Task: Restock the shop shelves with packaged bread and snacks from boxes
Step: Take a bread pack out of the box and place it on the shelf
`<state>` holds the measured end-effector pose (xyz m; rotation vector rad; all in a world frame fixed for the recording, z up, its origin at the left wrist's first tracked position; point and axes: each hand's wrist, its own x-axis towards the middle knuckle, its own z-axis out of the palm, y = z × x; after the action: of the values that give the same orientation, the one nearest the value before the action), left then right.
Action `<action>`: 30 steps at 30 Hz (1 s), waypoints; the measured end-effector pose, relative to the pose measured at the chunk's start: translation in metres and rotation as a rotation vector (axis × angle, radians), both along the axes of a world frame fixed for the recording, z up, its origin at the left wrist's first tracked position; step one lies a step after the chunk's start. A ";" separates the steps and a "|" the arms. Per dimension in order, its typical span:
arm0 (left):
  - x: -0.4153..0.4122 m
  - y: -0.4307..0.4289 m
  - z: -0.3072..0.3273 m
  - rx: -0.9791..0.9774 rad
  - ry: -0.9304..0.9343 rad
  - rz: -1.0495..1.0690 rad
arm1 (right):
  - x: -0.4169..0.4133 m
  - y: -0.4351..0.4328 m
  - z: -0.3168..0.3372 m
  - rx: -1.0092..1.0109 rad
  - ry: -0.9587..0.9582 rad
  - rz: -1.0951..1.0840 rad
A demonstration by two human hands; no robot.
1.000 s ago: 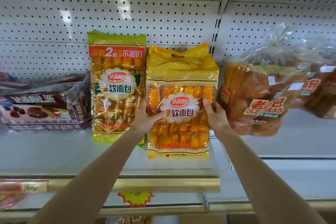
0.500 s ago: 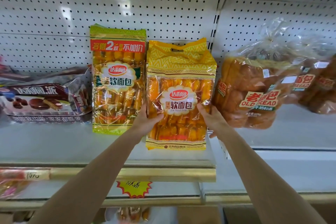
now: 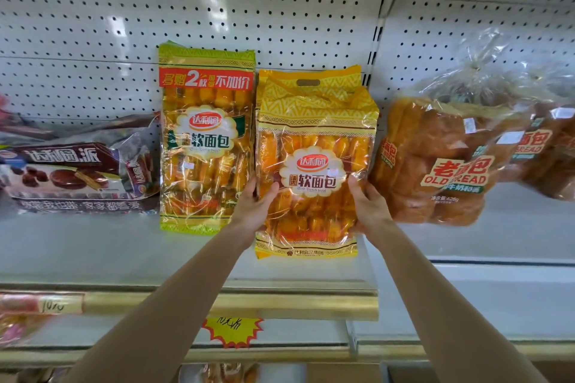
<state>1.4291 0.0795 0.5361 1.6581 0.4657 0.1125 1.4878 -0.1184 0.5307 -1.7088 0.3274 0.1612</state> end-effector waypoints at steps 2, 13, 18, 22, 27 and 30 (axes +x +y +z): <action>0.006 0.001 -0.005 -0.010 -0.032 0.019 | 0.004 0.001 -0.003 0.012 -0.022 -0.024; 0.035 0.008 -0.017 -0.065 -0.130 0.004 | 0.026 0.013 -0.013 0.098 -0.117 -0.103; 0.043 0.010 -0.019 -0.077 -0.147 -0.008 | 0.034 0.016 -0.016 0.134 -0.148 -0.115; 0.052 0.010 -0.022 -0.095 -0.160 0.005 | 0.039 0.016 -0.017 0.149 -0.171 -0.122; 0.060 0.011 -0.026 -0.086 -0.177 -0.003 | 0.042 0.017 -0.017 0.179 -0.184 -0.132; 0.064 0.011 -0.026 -0.092 -0.184 0.010 | 0.046 0.017 -0.018 0.192 -0.185 -0.136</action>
<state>1.4933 0.0903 0.5103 1.5394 0.3351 0.2455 1.5335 -0.1009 0.5125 -1.4939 0.2804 -0.0635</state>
